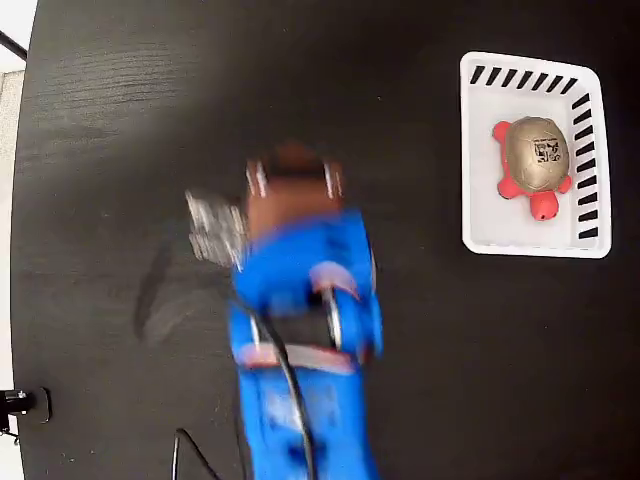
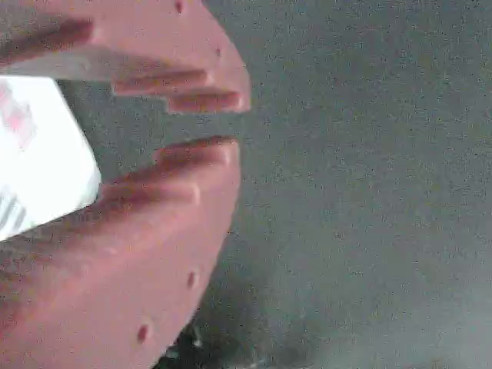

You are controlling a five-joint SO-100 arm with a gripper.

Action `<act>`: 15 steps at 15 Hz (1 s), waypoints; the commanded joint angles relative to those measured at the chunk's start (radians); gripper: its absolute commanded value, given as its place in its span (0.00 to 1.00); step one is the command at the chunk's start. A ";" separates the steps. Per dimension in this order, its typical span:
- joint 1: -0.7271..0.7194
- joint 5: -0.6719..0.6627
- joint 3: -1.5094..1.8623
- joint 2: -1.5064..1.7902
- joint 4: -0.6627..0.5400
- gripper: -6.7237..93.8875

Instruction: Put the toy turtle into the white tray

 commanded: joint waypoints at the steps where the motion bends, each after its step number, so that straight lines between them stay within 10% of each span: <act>1: -0.029 -0.014 0.333 0.305 -0.087 0.07; 15: -0.040 0.020 0.788 1.190 0.353 0.07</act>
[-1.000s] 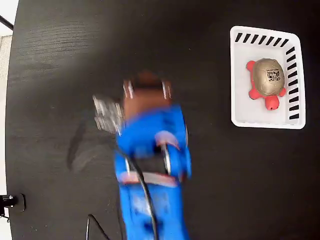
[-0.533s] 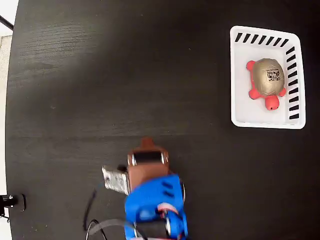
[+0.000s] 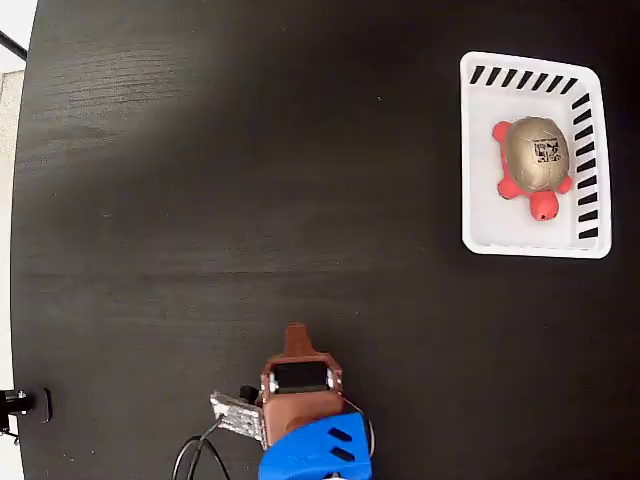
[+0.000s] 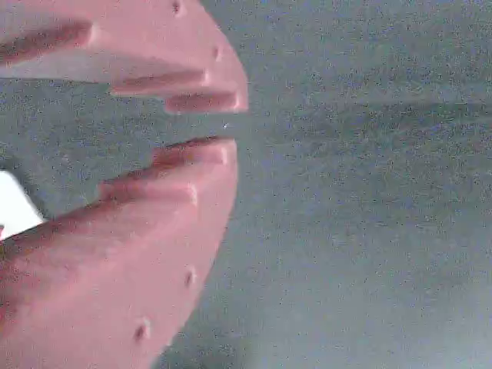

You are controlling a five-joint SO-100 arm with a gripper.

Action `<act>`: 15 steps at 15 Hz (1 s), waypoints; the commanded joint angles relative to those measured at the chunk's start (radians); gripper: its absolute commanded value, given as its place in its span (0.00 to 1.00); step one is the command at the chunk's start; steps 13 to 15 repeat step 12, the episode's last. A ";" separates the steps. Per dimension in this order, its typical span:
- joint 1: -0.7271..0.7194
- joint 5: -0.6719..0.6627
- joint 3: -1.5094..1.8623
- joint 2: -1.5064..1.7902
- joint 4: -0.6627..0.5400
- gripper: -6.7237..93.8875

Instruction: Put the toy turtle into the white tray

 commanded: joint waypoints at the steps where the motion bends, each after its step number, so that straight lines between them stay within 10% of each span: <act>1: -0.008 0.021 -0.014 0.015 0.012 0.07; 15: -0.008 0.012 -0.014 0.015 0.012 0.07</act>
